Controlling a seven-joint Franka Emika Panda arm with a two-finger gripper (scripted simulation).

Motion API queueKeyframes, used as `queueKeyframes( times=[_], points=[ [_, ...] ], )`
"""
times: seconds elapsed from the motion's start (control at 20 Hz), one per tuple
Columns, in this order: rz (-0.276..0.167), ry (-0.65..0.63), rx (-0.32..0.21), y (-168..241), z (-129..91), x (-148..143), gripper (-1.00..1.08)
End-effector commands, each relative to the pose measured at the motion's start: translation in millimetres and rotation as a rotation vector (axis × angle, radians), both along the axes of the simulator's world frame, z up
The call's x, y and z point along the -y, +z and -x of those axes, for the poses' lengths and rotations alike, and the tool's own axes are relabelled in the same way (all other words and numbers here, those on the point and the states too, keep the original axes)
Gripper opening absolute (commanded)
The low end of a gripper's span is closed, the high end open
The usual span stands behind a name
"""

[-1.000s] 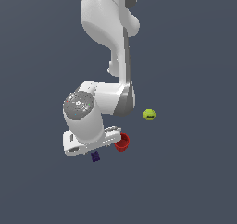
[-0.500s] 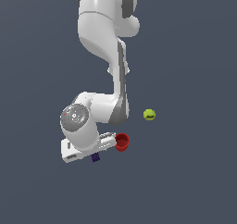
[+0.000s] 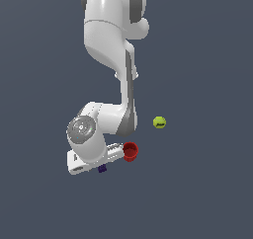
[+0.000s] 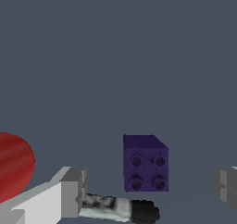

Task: Pick up a designated object from a clutter of objects.

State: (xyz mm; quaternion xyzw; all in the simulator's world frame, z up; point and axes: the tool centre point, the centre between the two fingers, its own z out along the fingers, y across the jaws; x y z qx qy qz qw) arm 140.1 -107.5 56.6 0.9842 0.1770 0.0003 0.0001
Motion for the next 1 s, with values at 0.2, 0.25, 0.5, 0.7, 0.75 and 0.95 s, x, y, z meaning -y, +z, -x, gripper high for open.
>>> queueKeyframes(
  times=[0.2, 0.25, 0.5, 0.7, 0.75, 0.95],
  points=[
    [0.0, 0.001, -0.001, -31, 1, 0, 1.0],
    [0.0, 0.001, -0.001, -33, 1, 0, 1.0],
    [0.0, 0.001, -0.001, -35, 0, 0, -1.0],
    [0.0, 0.001, -0.001, -35, 0, 0, -1.0],
    [0.0, 0.001, -0.001, -35, 0, 0, -1.0],
    [0.0, 0.001, -0.001, -35, 0, 0, -1.0]
  ],
)
